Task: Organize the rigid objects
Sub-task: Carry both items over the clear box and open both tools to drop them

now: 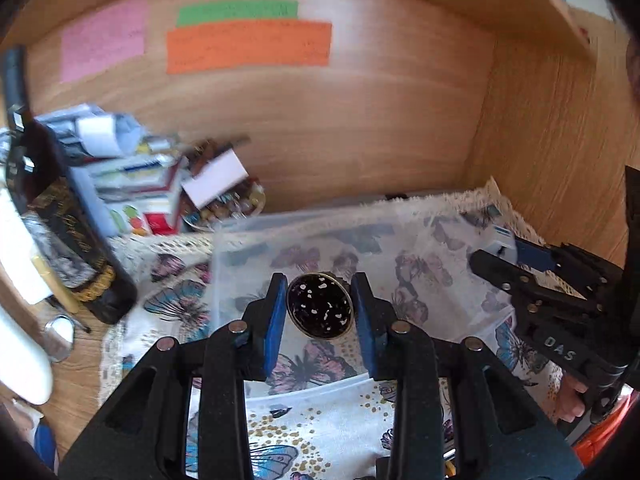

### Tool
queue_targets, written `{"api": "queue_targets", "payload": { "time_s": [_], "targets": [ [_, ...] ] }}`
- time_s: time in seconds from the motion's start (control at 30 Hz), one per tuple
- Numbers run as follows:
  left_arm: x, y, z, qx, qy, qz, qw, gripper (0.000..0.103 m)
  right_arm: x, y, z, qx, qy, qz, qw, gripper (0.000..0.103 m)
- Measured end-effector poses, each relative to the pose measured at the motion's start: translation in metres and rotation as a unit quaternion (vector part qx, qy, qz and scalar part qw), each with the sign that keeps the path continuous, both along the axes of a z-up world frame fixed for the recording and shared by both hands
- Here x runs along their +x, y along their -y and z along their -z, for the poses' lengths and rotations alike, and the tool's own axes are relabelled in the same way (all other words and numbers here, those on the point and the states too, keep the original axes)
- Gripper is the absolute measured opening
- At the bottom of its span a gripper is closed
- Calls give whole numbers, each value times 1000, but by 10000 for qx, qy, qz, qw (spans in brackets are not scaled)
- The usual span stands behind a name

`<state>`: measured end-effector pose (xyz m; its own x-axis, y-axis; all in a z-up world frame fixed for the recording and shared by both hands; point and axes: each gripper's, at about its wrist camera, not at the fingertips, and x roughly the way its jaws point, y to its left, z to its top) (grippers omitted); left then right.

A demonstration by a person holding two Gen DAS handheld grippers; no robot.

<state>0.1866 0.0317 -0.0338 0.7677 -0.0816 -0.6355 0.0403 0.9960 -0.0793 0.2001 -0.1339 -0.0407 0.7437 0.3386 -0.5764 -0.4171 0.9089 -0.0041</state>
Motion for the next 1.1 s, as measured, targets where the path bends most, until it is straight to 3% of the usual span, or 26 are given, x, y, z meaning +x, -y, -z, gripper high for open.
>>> {"api": "queue_targets", "payload": {
  "time_s": [0.3, 0.67, 0.83, 1.1],
  "targets": [
    [27, 4, 30, -157, -682, 308, 9971, 32, 16, -9, 21, -254, -362, 27, 9990, 39],
    [32, 2, 37, 1, -736, 174, 9971, 32, 19, -17, 25, -449, -390, -14, 9982, 39],
    [20, 4, 26, 72, -525, 154, 9985, 47, 9, -14, 16, -386, -223, -31, 9990, 50],
    [-18, 8, 5, 273, -3, 122, 9996, 78, -18, -3, -6, -201, 99, -51, 9997, 63]
  ]
}}
